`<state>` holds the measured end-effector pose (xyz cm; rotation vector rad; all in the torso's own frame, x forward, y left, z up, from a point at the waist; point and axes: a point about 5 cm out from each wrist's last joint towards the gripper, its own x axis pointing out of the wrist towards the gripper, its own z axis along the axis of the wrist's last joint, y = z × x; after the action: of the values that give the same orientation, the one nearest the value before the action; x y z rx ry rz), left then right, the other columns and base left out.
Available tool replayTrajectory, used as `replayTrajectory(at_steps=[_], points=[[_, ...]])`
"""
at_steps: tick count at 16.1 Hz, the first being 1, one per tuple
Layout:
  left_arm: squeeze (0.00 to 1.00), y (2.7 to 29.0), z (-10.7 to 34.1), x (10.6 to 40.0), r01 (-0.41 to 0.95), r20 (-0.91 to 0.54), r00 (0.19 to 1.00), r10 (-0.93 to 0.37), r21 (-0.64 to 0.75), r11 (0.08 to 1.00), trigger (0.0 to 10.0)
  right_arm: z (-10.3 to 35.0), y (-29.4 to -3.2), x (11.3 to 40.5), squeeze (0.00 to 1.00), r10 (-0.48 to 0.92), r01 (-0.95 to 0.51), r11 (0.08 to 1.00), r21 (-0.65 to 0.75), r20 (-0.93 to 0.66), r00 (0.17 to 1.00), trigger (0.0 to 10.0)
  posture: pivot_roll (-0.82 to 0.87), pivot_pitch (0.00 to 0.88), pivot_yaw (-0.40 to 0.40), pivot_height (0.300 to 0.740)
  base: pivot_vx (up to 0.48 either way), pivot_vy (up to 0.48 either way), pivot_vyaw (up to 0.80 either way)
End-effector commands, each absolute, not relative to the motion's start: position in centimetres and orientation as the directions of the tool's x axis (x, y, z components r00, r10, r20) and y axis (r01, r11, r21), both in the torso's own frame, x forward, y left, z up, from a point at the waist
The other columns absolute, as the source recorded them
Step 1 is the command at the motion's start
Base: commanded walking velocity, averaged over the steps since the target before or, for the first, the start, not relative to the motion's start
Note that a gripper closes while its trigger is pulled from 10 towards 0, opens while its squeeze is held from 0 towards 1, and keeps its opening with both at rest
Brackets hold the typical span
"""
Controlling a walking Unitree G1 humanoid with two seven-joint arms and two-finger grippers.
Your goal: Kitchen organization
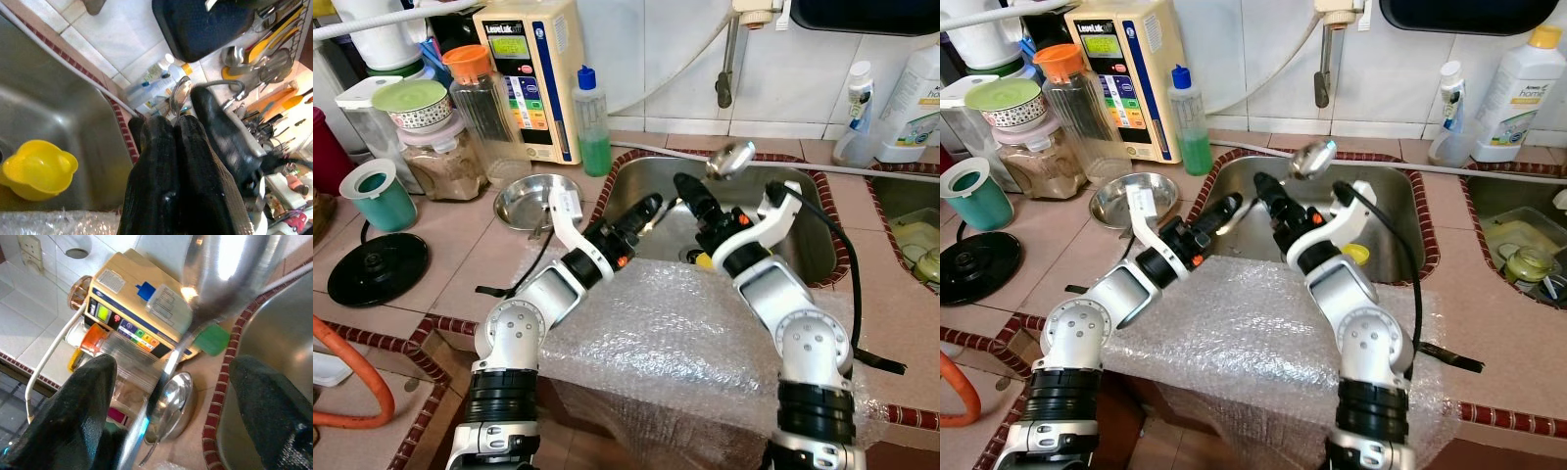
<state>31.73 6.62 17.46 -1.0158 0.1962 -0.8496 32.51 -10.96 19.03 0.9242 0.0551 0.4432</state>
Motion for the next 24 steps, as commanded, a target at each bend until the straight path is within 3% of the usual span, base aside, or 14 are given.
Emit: replayTrajectory(at_steps=[1, 15, 19, 20, 21, 22, 23, 24], points=[[0.0, 6.6, 18.3, 31.4, 0.569, 0.269, 0.645, -0.715, -0.794, 0.214, 0.0, 19.4, -10.6, 32.8, 0.0, 0.396, -0.354, 0.516, 0.78, 0.149, 0.906, 0.0, -0.08, 0.0, 0.111, 0.74, 0.0, 0.0, 0.0], [0.0, 7.1, 18.0, 31.6, 0.564, 0.248, 0.66, -0.709, -0.787, 0.25, 0.0, 19.3, -13.1, 33.7, 0.0, 0.283, -0.253, 0.568, 0.783, 0.103, 0.954, 0.0, -0.09, 0.0, 0.11, 0.74, 0.0, 0.0, 0.0], [0.0, 7.4, 16.1, 32.3, 0.482, 0.135, 0.752, -0.645, -0.78, 0.4, 0.0, 19.4, -14.0, 33.9, 0.0, 0.221, -0.208, 0.602, 0.771, 0.089, 0.971, 0.0, -0.09, 0.0, 0.11, 0.74, 0.0, 0.0, 0.0], [0.28, 7.6, 15.4, 32.7, 0.433, 0.087, 0.795, -0.601, -0.775, 0.461, 0.8, 19.4, -14.1, 34.1, 0.0, 0.207, -0.195, 0.609, 0.769, 0.084, 0.975, 0.0, -0.09, 0.0, 0.109, 0.74, 0.0, 0.0, 0.0], [1.0, 7.7, 15.2, 32.7, 0.425, 0.079, 0.802, -0.592, -0.772, 0.473, 4.2, 19.3, -14.0, 34.1, 0.0, 0.201, -0.188, 0.612, 0.768, 0.079, 0.976, 0.0, -0.09, 0.0, 0.109, 0.74, 0.0, 0.0, 0.0], [1.0, 7.7, 15.1, 32.7, 0.42, 0.071, 0.808, -0.586, -0.766, 0.487, 8.8, 19.3, -14.0, 34.2, 0.0, 0.195, -0.182, 0.616, 0.766, 0.075, 0.978, 0.0, -0.09, 0.0, 0.109, 0.74, 0.0, 0.0, 0.0], [1.0, 7.7, 14.8, 32.7, 0.409, 0.056, 0.816, -0.576, -0.759, 0.506, 10.0, 19.3, -13.9, 34.2, 0.0, 0.188, -0.178, 0.626, 0.759, 0.075, 0.979, 0.0, -0.09, 0.0, 0.11, 0.74, 0.0, 0.0, 0.0], [1.0, 7.9, 14.6, 32.7, 0.392, 0.042, 0.828, -0.56, -0.757, 0.523, 10.0, 19.3, -14.0, 34.3, 0.0, 0.172, -0.165, 0.641, 0.749, 0.07, 0.983, 0.0, -0.09, 0.0, 0.109, 0.74, 0.0, 0.0, 0.0]])
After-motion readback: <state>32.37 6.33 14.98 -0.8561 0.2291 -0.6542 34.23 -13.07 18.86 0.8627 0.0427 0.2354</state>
